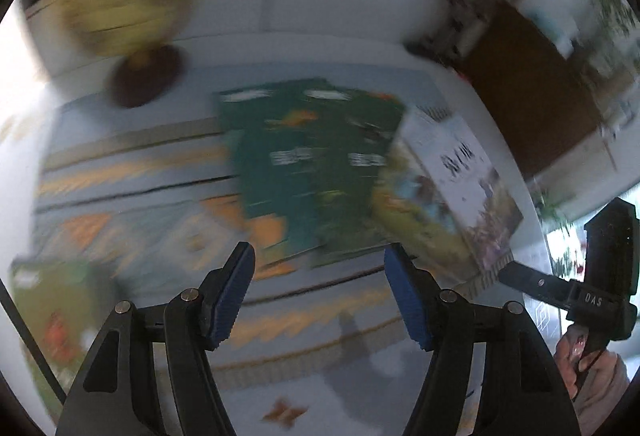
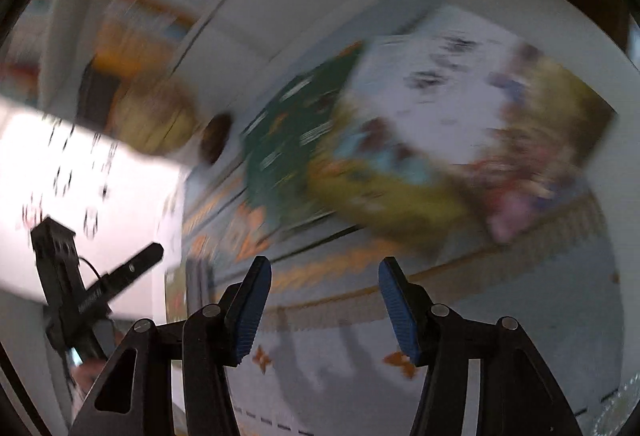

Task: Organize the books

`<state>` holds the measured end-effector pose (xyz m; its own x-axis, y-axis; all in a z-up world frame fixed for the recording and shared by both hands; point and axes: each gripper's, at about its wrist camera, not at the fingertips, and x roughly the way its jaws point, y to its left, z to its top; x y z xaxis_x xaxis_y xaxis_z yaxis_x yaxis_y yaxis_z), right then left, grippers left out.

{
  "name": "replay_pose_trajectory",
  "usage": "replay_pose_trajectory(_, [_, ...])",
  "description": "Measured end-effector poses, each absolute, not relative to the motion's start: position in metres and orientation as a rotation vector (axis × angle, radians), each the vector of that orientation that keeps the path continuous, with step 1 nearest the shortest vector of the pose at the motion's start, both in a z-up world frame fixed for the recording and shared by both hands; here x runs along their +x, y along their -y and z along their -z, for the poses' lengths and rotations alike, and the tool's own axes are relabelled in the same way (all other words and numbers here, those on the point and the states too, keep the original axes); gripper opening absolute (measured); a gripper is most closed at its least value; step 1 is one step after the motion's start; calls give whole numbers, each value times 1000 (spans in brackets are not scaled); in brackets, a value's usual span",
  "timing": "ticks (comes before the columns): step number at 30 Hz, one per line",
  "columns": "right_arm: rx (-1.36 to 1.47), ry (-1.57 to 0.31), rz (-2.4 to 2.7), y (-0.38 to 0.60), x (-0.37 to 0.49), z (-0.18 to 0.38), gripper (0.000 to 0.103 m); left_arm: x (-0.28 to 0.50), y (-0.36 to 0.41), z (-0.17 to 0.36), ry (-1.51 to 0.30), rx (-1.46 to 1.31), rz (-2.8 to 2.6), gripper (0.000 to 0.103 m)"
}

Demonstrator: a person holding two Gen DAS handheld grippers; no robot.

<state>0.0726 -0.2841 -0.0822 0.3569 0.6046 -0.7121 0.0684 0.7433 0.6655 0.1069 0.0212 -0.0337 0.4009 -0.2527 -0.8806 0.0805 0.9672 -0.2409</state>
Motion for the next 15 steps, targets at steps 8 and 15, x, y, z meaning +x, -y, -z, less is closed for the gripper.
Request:
replay_pose_trajectory(8, [814,-1236,-237,304,95,128,54,172,65,92,-1266,-35,335,65])
replay_pose_trajectory(15, [770,-1229,-188,302,112,133,54,191,70,115,-1333,-40,342,65])
